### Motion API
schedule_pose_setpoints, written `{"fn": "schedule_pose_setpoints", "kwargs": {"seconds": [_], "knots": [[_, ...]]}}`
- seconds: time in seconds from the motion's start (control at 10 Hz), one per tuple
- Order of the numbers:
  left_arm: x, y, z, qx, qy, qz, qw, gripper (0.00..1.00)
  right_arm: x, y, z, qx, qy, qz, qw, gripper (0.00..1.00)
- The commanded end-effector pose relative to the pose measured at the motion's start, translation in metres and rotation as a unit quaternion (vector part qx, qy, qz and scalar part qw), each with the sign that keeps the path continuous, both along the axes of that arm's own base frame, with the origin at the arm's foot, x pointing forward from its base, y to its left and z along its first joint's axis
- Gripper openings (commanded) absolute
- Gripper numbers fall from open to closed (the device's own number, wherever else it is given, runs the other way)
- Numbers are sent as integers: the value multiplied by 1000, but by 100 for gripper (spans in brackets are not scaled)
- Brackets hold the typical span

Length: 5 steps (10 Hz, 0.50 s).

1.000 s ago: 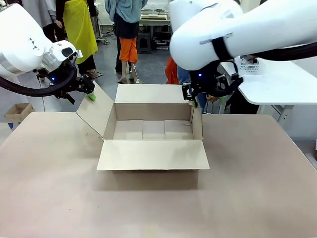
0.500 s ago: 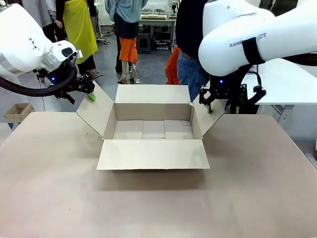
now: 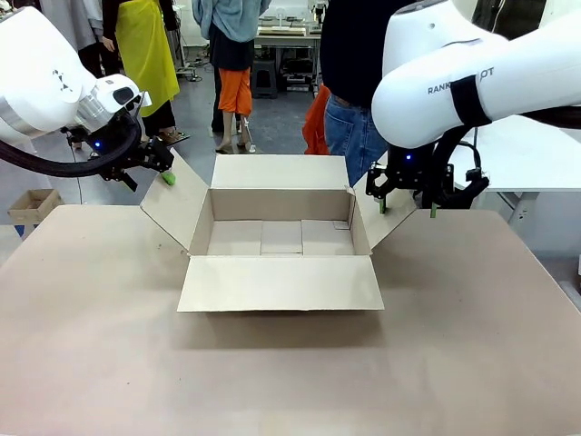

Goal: Pack the gift set into the box.
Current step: Place both hands on the side flaps of the Package Box and spread them outward, then lift both hands away from the flaps of the Package Box.

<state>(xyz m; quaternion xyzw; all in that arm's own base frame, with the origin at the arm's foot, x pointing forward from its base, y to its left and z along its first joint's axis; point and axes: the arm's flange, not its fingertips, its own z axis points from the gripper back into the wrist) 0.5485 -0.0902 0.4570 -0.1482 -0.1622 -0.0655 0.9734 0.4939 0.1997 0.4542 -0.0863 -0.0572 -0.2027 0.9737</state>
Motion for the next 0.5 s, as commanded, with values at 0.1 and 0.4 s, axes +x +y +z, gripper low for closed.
{"fn": "schedule_pose_setpoints", "kwargs": {"seconds": [0.1,0.4], "knots": [[-1,1,1,7,-2,6,1000,100,4,-1,4,-12,-1,2,1000,100],[-1,1,1,7,-2,6,1000,100,4,-1,4,-12,-1,2,1000,100]]}}
